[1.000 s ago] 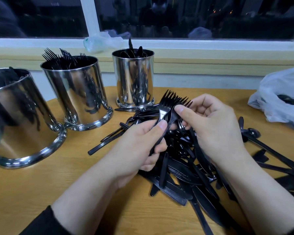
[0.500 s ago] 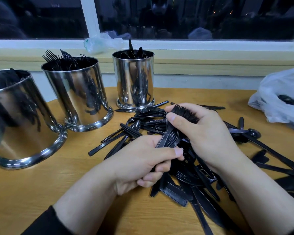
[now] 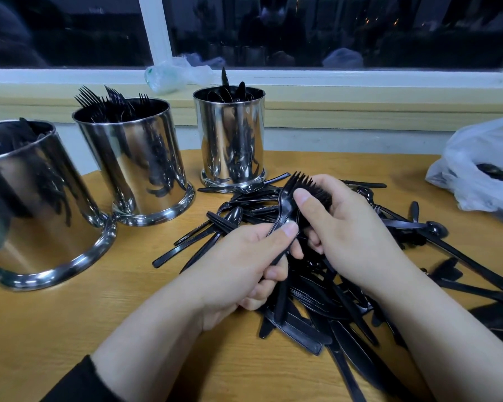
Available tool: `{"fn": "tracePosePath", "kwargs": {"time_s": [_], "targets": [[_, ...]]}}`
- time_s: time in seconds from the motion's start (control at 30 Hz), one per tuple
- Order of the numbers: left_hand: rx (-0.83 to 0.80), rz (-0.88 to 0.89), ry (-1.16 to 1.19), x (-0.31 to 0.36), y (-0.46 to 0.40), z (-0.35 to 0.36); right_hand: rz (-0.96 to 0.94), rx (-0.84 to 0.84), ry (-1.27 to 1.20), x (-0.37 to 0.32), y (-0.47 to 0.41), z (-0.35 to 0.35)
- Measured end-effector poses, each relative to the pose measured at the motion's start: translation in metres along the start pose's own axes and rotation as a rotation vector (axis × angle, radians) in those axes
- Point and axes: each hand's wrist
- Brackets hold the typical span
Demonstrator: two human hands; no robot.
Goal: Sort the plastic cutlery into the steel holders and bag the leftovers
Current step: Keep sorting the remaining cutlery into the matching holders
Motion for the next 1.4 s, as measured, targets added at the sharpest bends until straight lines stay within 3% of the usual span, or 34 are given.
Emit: {"fn": "tracePosePath", "kwargs": {"time_s": [0.2, 0.43, 0.6, 0.77, 0.93, 1.13, 1.4], "targets": [[-0.042, -0.005, -0.025, 0.0, 0.001, -0.002, 0.024, -0.006, -0.089, -0.005, 0.002, -0.001], [0.103, 0.173, -0.057, 0.005, 0.001, -0.006, 0.023, 0.078, -0.133, -0.01, 0.0, -0.006], [0.213, 0.284, 0.017, 0.018, 0.01, -0.014, -0.062, 0.085, -0.01, -0.046, -0.008, -0.001], [0.447, 0.34, 0.153, 0.039, 0.036, -0.038, -0.201, 0.091, 0.168, -0.106, -0.021, 0.021], [0.629, 0.381, 0.154, 0.052, 0.065, -0.075, -0.378, 0.223, 0.276, -0.177, -0.048, 0.038], [0.676, 0.395, 0.036, 0.056, 0.08, -0.105, -0.507, 0.296, 0.348, -0.242, -0.094, 0.07], [0.696, 0.357, -0.012, 0.048, 0.085, -0.13, -0.44, 0.197, 0.579, -0.237, -0.139, 0.137]]}}
Point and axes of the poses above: each hand's wrist, its own y-axis away from the middle knuckle, its own z-axis out of the palm, x = y × z, and after that the axes turned 11 degrees about z, right-handed
